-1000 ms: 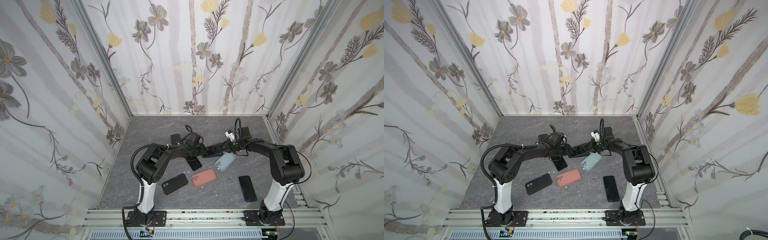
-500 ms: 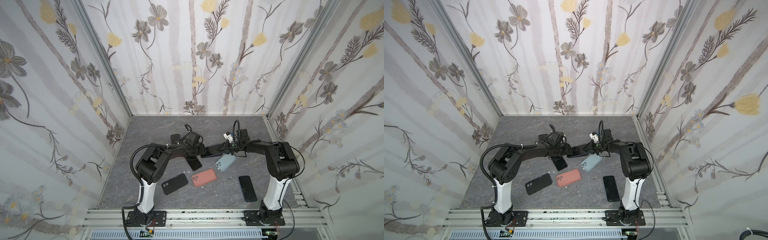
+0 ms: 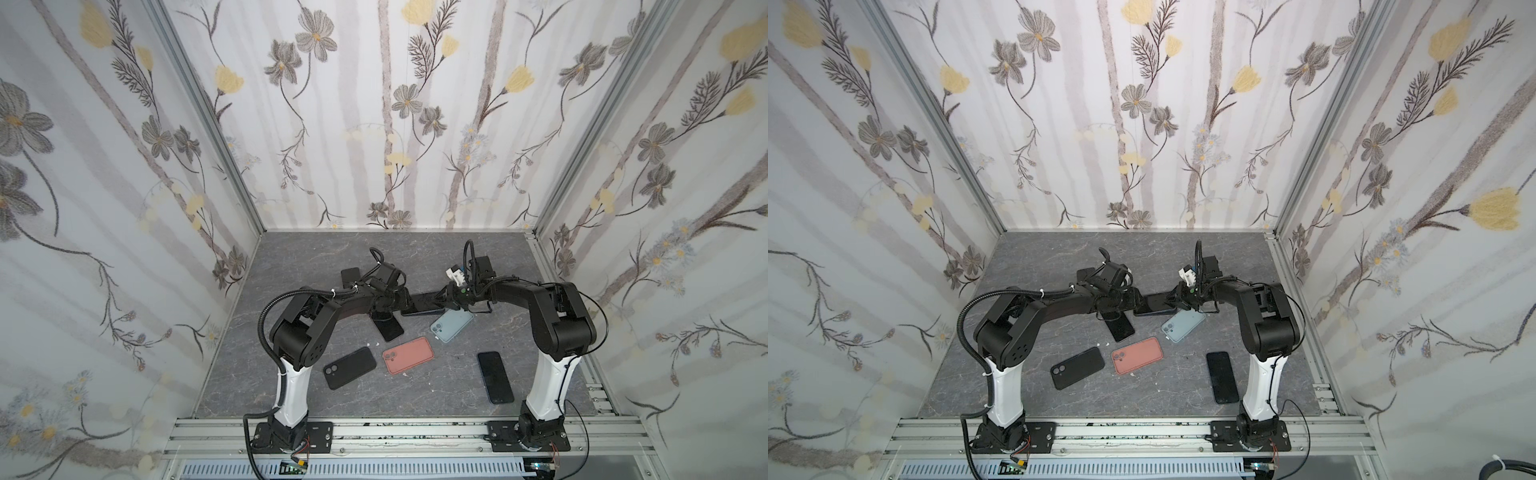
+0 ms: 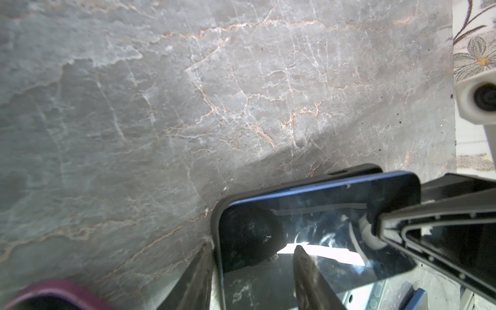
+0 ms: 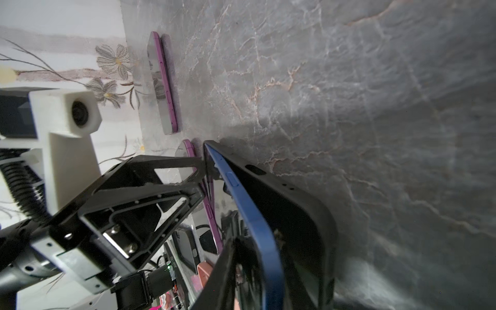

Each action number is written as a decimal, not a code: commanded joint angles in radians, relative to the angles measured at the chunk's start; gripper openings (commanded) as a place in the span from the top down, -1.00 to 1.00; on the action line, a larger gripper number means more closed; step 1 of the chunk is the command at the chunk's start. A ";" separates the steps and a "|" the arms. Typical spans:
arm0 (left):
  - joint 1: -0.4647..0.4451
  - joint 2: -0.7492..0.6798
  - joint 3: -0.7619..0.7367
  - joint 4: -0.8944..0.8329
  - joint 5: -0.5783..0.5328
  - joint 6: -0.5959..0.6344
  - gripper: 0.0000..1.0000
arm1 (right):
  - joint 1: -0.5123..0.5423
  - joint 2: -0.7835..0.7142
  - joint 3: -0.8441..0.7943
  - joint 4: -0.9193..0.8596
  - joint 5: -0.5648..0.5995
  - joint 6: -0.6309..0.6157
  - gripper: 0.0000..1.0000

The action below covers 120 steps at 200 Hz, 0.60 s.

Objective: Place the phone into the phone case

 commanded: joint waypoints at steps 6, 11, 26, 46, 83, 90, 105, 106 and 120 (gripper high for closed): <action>0.003 -0.020 -0.008 -0.008 -0.024 0.012 0.05 | 0.010 -0.002 0.026 -0.065 0.070 -0.021 0.44; 0.003 -0.022 -0.010 -0.010 -0.026 0.014 0.05 | 0.014 -0.003 0.031 -0.071 0.075 -0.022 0.40; 0.005 -0.029 -0.014 -0.015 -0.032 0.018 0.05 | 0.023 -0.009 0.045 -0.091 0.095 -0.025 0.32; 0.007 -0.039 -0.022 -0.016 -0.035 0.022 0.05 | 0.031 -0.023 0.063 -0.124 0.131 -0.032 0.28; 0.010 -0.051 -0.034 -0.016 -0.035 0.026 0.05 | 0.040 -0.044 0.093 -0.190 0.198 -0.049 0.08; 0.012 -0.052 -0.037 -0.016 -0.036 0.029 0.06 | 0.039 -0.049 0.097 -0.201 0.207 -0.052 0.06; 0.012 -0.058 -0.040 -0.019 -0.040 0.034 0.07 | 0.040 -0.062 0.102 -0.215 0.222 -0.055 0.03; 0.012 -0.057 -0.039 -0.019 -0.040 0.034 0.07 | 0.039 -0.063 0.103 -0.216 0.224 -0.056 0.03; 0.012 -0.059 -0.038 -0.023 -0.043 0.041 0.08 | 0.039 -0.074 0.107 -0.233 0.241 -0.061 0.02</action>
